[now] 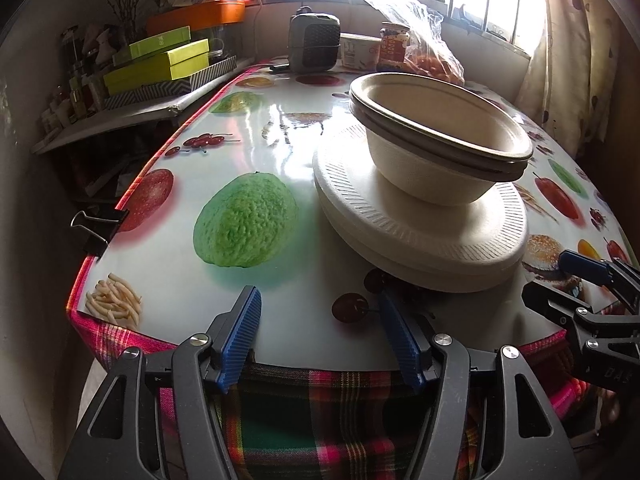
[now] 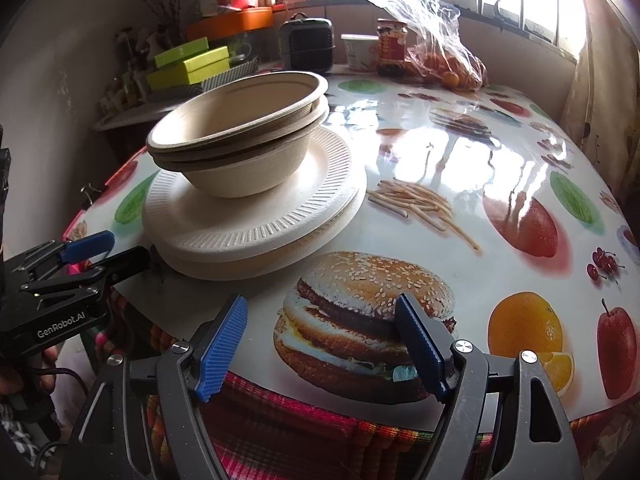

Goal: Organize plates and bowls

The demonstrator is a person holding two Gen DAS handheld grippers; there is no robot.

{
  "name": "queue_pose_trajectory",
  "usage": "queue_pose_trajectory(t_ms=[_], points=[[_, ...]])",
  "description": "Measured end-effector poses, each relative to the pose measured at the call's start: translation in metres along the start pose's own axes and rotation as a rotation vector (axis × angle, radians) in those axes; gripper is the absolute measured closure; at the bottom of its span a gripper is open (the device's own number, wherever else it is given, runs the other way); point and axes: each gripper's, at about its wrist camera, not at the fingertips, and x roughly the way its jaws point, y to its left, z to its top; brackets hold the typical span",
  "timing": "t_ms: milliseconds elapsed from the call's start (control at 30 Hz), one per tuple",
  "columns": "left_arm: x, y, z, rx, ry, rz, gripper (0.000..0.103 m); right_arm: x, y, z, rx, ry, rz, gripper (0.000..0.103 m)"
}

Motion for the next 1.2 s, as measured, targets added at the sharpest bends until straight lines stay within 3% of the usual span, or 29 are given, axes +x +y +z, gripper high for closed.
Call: queue_pose_trajectory(t_ms=[1200], points=[[0.0001,-0.0021,-0.0008,-0.010,-0.001,0.019,0.040,-0.0019,0.0013,-0.0037,0.002,-0.002,-0.021,0.023]])
